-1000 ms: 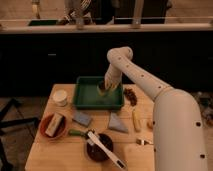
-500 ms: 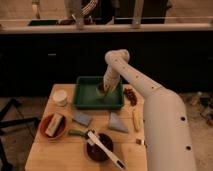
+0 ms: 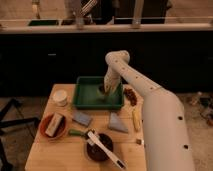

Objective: Stack cups into tray

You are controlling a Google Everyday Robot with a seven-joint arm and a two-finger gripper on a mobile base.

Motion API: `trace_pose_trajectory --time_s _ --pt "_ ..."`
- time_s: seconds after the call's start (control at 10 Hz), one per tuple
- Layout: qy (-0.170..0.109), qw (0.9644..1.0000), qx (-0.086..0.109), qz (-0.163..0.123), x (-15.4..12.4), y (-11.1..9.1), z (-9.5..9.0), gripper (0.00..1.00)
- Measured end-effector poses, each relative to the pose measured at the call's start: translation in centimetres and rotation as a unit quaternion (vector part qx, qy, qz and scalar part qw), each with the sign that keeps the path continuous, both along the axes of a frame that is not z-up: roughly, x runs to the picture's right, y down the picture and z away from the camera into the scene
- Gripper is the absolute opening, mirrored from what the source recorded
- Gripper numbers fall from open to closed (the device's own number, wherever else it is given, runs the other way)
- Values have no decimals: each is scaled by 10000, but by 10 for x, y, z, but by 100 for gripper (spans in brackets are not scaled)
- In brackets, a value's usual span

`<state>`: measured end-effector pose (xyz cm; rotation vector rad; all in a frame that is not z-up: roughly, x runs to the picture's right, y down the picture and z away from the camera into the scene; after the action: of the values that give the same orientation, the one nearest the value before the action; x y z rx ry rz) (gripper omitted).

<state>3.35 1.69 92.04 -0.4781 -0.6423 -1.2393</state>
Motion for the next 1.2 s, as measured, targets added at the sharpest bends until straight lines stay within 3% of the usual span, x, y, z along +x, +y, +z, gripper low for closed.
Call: trace_pose_trajectory --time_s 0.5,0.6,1.0,1.2 --pt "12 10000 -47 24 2 3 1 6" --pt "12 10000 -57 27 2 4 0 12" --pt "0 9999 -112 14 5 5 1 54" --pt "-10 9999 -120 12 4 5 2 67"
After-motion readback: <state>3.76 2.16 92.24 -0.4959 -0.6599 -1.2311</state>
